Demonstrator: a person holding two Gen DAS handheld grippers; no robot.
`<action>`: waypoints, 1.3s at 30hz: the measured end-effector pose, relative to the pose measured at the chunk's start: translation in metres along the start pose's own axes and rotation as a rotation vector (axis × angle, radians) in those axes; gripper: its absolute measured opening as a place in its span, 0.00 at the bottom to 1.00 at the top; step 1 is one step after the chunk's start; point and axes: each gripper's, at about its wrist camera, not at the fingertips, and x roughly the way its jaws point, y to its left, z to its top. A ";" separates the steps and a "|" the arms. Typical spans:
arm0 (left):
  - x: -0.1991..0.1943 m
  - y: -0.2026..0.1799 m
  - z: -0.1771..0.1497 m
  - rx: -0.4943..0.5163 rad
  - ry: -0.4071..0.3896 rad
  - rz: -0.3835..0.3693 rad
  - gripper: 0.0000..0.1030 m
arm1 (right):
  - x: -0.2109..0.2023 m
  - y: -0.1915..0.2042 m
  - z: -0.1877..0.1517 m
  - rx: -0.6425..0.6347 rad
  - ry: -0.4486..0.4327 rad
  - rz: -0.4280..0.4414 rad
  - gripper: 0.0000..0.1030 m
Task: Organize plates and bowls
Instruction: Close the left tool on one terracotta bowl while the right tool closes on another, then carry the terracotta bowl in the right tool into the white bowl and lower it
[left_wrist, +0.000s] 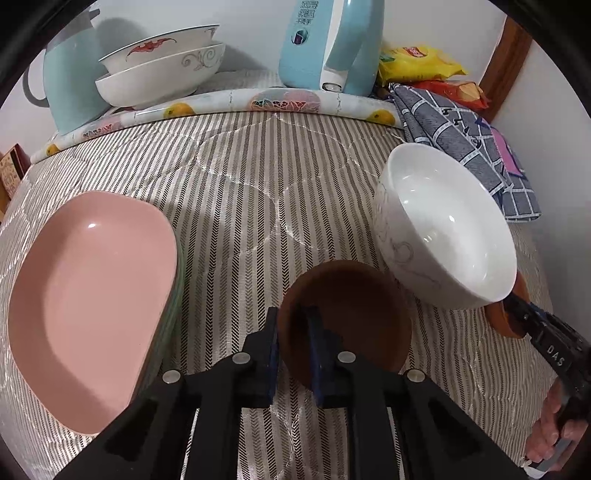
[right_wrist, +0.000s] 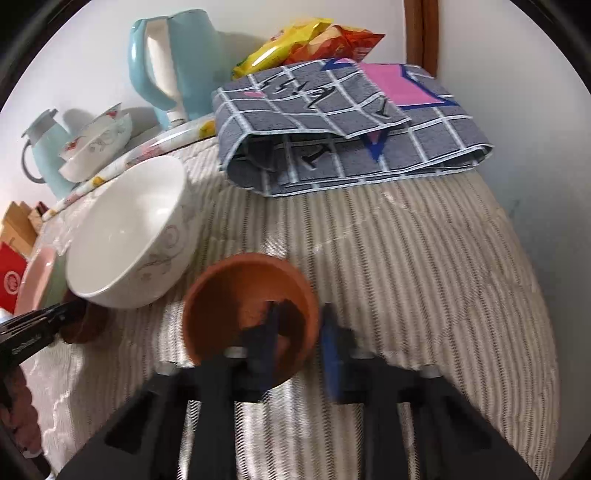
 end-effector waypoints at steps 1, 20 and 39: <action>-0.001 0.001 0.000 -0.009 -0.003 -0.010 0.10 | 0.000 0.001 0.000 -0.003 0.000 -0.011 0.14; -0.029 -0.004 -0.004 0.006 -0.053 -0.061 0.08 | -0.032 0.007 -0.001 -0.007 -0.055 -0.018 0.07; -0.082 0.011 0.010 -0.016 -0.163 -0.048 0.08 | -0.081 0.035 0.019 -0.046 -0.157 -0.006 0.07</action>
